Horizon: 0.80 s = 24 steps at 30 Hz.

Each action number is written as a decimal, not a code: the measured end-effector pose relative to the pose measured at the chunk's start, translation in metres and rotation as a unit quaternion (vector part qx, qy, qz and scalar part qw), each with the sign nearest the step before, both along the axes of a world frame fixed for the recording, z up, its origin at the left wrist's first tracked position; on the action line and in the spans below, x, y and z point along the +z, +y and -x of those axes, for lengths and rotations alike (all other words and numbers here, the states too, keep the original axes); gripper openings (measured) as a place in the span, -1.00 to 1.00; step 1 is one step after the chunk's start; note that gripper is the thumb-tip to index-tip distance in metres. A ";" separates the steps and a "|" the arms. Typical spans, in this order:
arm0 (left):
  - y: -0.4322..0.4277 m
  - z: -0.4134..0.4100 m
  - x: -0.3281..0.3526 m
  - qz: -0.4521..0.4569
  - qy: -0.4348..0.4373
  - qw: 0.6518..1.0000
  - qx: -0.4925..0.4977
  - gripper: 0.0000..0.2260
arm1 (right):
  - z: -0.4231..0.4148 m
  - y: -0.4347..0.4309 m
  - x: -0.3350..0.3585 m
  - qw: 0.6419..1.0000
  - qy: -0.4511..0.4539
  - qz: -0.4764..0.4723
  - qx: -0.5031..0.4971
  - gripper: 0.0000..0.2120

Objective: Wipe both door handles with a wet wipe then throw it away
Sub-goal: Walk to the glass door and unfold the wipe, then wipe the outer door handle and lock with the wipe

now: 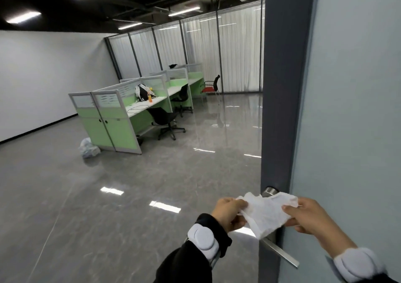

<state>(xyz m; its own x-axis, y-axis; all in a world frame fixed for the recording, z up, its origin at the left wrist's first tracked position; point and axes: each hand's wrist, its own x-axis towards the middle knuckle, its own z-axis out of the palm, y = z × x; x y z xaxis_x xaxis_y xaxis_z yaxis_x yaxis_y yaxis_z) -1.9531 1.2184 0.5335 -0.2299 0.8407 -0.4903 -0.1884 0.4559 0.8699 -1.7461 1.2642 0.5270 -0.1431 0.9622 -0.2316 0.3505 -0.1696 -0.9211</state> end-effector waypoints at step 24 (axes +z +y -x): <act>0.137 0.019 -0.088 0.152 0.196 0.908 -0.336 -0.84 | 0.018 0.056 -0.067 0.962 -0.208 0.176 0.028 -0.85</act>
<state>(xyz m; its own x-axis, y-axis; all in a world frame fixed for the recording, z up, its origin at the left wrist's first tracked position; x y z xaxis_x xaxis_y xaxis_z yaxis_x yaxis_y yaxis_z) -1.9717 1.3551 0.4454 0.0785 0.6953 -0.7144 0.5194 0.5831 0.6247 -1.7637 1.3198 0.4604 -0.0170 0.8077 -0.5893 0.6934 -0.4151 -0.5890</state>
